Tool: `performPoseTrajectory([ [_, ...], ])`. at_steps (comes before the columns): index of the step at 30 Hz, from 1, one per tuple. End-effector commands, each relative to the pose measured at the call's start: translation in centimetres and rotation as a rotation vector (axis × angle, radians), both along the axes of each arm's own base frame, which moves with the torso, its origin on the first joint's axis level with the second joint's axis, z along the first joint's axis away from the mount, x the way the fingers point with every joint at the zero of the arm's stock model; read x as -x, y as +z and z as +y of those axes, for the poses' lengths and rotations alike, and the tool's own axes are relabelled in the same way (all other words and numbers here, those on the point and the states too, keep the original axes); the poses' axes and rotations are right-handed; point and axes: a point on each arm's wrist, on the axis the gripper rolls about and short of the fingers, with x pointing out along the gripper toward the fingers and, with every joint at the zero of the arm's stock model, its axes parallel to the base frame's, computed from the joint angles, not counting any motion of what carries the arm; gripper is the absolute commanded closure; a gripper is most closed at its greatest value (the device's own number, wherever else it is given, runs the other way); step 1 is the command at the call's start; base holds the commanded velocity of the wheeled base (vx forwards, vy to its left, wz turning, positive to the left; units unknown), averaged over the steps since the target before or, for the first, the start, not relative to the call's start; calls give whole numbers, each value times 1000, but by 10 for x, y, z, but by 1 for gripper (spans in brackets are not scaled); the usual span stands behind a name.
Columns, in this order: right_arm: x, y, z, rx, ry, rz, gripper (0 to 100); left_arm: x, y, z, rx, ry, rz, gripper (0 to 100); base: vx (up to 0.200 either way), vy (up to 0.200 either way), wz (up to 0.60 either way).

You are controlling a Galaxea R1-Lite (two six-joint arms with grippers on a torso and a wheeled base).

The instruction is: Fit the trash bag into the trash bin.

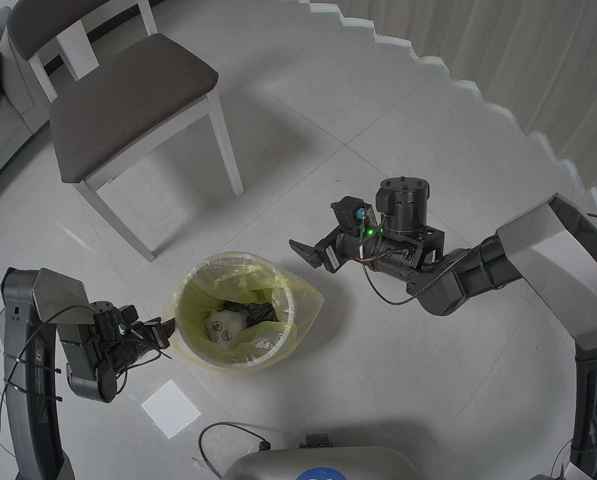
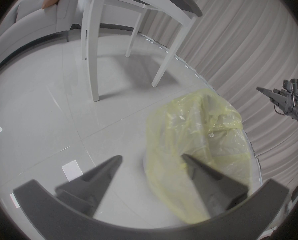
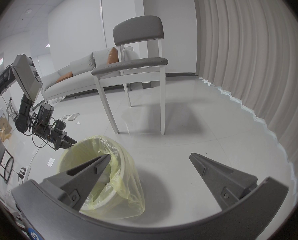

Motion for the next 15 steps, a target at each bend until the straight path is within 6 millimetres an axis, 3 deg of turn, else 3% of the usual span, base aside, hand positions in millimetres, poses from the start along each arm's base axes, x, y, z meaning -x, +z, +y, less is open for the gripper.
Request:
performPoseTrajectory([
  [1,0,12,-9,-8,-16,-9,0,18,12,21,20,22,12,0,0,0,0],
  [7,7,20,-25,1,-41,16,0,36,15,34,45,32,51,0,0,0,0],
  [15,16,29,-37,2,-57,20,0,40,16,47,44,72,52,0,0,0,0],
])
